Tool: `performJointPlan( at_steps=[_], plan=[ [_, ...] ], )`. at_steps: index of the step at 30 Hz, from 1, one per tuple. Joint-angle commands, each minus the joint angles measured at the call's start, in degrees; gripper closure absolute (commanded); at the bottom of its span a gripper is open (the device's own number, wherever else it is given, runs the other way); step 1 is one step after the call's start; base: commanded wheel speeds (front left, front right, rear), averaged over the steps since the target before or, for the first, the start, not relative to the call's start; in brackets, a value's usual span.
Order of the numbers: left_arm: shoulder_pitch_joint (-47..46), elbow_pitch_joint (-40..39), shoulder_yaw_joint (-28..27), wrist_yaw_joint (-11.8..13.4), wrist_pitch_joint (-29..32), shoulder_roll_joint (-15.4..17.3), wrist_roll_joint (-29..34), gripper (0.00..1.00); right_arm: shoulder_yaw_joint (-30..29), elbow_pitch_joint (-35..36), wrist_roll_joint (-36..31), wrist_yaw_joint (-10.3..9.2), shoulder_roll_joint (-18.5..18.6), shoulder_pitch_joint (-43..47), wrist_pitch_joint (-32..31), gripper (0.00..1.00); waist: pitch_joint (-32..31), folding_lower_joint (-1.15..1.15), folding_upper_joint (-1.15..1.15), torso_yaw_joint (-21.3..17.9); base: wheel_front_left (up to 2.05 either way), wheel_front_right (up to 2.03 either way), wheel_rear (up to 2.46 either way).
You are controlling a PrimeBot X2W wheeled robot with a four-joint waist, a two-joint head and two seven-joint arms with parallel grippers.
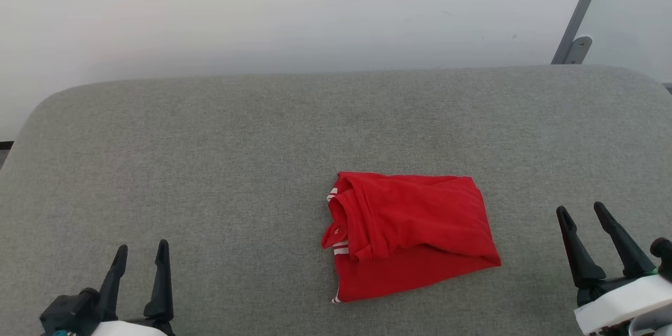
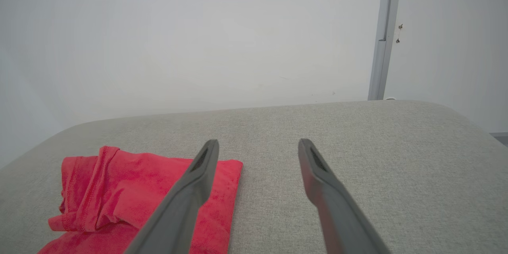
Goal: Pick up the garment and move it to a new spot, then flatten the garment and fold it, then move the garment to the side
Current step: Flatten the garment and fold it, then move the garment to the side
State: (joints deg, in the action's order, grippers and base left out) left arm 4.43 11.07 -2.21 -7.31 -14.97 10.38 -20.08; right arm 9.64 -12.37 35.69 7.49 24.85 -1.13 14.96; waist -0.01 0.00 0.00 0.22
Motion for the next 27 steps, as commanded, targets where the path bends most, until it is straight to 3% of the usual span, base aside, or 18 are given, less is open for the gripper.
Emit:
performJointPlan(
  at_steps=[1,12,17,24,27],
  plan=[
    [-0.6,-0.1,-0.2,-0.2,-0.3,-0.2,0.8,0.00,0.0,-0.1,-0.5,0.00,-0.3,0.4,0.3,0.00,0.0,0.00,0.00,0.1,0.00,0.00,0.00],
    [-0.8,-0.7,-0.7,-0.2,-0.3,-0.9,2.0,0.00,1.0,-2.1,0.0,0.00,0.5,-1.3,0.3,0.00,0.7,0.00,0.00,1.0,0.00,0.00,0.00],
    [-1.4,-0.8,-0.5,-0.2,-0.3,-1.1,2.2,0.00,5.7,-5.2,3.7,0.00,3.1,-5.3,-1.6,0.00,2.3,0.00,0.00,1.7,0.00,0.00,0.00],
    [-2.8,-1.0,0.4,-0.2,-0.3,-1.7,2.5,0.00,12.6,-5.8,11.2,0.00,7.9,-12.8,-11.5,0.00,5.1,0.00,0.00,3.4,0.00,0.00,0.00],
    [-3.8,-0.6,1.2,-0.2,-0.3,-2.0,2.1,0.00,15.5,-6.2,15.4,0.00,10.5,-16.1,-19.7,0.00,6.5,0.00,0.00,4.9,0.00,0.00,0.00]
  ],
)
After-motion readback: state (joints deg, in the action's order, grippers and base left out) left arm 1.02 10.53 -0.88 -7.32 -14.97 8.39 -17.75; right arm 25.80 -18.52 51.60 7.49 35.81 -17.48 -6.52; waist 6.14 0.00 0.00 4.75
